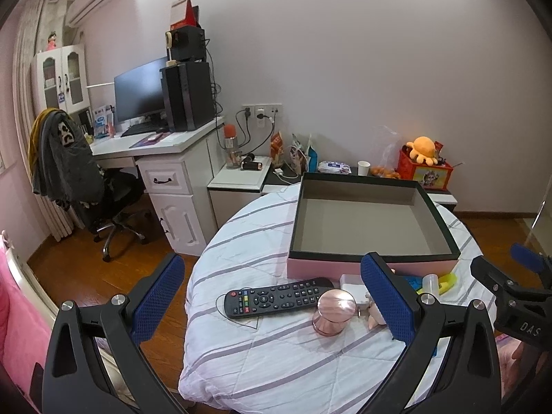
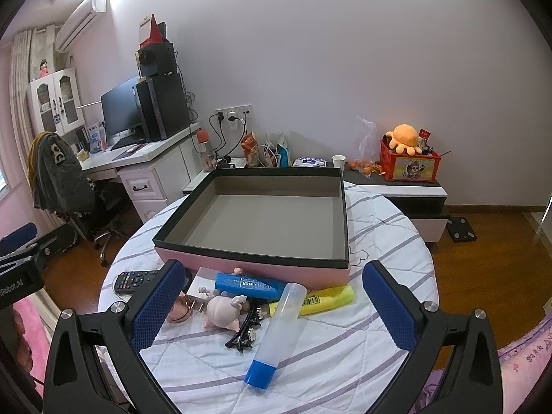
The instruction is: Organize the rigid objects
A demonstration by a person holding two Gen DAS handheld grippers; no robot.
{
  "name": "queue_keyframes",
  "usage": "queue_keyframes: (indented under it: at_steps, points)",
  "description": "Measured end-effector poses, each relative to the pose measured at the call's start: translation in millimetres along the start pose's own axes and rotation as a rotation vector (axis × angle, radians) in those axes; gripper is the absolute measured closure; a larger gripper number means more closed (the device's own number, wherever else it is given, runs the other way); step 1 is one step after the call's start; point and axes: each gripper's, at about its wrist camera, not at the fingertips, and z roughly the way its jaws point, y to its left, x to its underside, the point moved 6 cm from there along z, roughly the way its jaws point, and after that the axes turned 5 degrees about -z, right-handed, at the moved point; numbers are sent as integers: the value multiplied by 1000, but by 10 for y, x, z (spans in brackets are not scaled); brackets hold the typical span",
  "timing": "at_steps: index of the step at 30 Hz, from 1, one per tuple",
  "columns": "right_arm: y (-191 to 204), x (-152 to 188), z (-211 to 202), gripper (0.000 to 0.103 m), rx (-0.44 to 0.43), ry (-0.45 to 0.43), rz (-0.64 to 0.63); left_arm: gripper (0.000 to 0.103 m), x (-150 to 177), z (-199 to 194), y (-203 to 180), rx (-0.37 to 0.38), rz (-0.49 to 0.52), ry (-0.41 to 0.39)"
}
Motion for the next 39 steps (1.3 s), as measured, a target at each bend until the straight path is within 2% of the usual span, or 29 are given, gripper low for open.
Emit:
queue_keyframes:
  at_steps: [16, 39]
  points:
    - [42, -82, -67, 0, 34, -5, -21, 0, 78, 15, -68, -3, 29, 27]
    - [-58, 8, -232, 0, 90, 1, -17, 0, 175, -104, -167, 8, 59, 39]
